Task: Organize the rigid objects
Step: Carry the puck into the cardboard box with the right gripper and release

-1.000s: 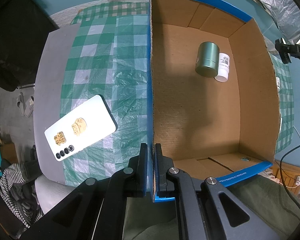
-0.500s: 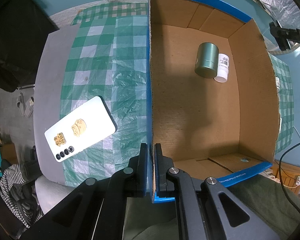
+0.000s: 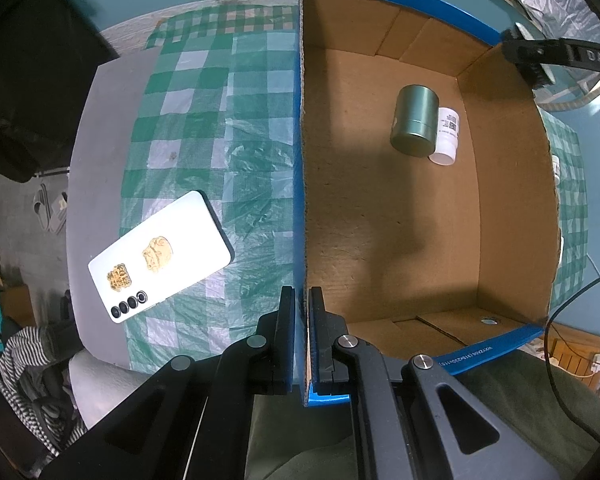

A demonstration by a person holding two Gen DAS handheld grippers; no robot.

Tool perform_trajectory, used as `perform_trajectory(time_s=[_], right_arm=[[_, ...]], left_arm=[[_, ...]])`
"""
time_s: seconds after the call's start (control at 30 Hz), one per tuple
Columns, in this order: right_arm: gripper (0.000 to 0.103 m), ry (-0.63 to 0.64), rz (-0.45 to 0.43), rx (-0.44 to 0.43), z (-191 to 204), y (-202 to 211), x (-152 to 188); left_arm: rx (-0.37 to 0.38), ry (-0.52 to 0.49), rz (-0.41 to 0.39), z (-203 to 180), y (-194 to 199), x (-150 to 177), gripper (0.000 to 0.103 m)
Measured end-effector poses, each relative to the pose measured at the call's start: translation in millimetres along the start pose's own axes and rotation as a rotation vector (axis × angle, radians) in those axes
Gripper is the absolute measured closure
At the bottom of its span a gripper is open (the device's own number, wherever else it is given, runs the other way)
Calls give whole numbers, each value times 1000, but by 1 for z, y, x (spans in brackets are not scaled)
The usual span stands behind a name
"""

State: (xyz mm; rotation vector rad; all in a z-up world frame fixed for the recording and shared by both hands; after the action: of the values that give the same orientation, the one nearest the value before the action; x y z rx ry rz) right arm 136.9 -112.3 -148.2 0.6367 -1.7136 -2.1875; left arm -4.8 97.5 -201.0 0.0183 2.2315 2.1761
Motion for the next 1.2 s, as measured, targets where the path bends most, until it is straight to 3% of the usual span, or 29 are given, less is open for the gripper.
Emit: perform_trajectory(time_s=[0.33, 0.63, 0.83, 1.2], right_arm=[[41, -5, 39, 5, 3, -27, -11], [41, 14, 75, 61, 6, -41, -10], [41, 1, 48, 73, 3, -37, -11], [41, -82, -6, 15, -3, -17, -9]], left_arm=[[3, 2, 0, -1, -2, -2, 97], [3, 3, 1, 0, -2, -2, 97], [2, 0, 3, 1, -1, -2, 97], [4, -4, 1, 0, -1, -1, 97]])
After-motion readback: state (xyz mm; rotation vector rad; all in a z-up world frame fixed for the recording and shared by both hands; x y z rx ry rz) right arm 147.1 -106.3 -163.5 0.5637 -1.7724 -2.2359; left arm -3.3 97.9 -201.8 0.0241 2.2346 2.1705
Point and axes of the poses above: each gripper's, at about its wrist camera, not at the fingertips, and y roughly against the way its jaws point, z to its left, x to its underside, the point moved 3 cm from there along -y, roughly the way its jaws point, and after that the axes turned 3 degrees about -x, right-handed, at the moved point
